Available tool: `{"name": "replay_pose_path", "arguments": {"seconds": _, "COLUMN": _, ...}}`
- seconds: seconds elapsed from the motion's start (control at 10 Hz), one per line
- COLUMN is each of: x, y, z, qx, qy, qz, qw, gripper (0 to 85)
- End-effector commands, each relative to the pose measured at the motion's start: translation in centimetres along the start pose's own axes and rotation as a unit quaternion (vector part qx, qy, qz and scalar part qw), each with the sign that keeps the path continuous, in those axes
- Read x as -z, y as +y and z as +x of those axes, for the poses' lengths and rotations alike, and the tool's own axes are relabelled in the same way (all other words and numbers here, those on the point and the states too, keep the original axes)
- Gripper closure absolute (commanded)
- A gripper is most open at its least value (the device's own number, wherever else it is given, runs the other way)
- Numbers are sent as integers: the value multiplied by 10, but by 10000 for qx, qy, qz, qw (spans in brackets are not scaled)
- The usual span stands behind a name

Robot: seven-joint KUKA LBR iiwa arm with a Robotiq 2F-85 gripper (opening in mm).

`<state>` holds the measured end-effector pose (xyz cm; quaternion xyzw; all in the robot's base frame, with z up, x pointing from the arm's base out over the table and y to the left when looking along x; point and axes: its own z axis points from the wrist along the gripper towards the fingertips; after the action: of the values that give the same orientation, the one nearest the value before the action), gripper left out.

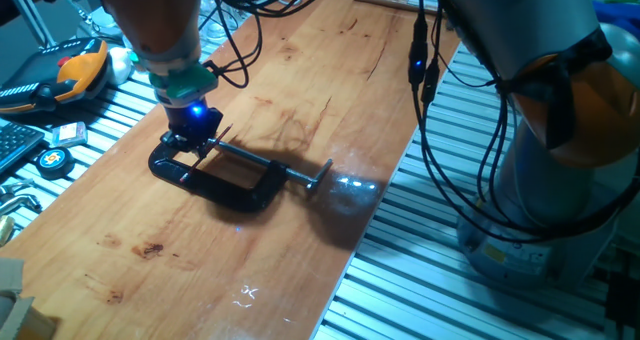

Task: Insert the pencil into the pencil sharpener

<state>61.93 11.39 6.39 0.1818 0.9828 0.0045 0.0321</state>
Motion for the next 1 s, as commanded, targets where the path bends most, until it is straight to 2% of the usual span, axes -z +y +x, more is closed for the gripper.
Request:
{"name": "replay_pose_path", "arguments": {"seconds": 0.0, "x": -1, "y": 0, "z": 0, "qx": 8, "qy": -13, "qz": 12, "qw": 10000, "gripper": 850}}
{"name": "replay_pose_path", "arguments": {"seconds": 0.4, "x": -1, "y": -1, "z": -1, "qx": 75, "qy": 77, "qz": 13, "qw": 9999, "gripper": 850}}
{"name": "replay_pose_path", "arguments": {"seconds": 0.7, "x": -1, "y": -1, "z": -1, "qx": 257, "qy": 334, "qz": 22, "qw": 9991, "gripper": 850}}
{"name": "replay_pose_path", "arguments": {"seconds": 0.9, "x": -1, "y": -1, "z": -1, "qx": 498, "qy": 415, "qz": 161, "qw": 9978, "gripper": 850}}
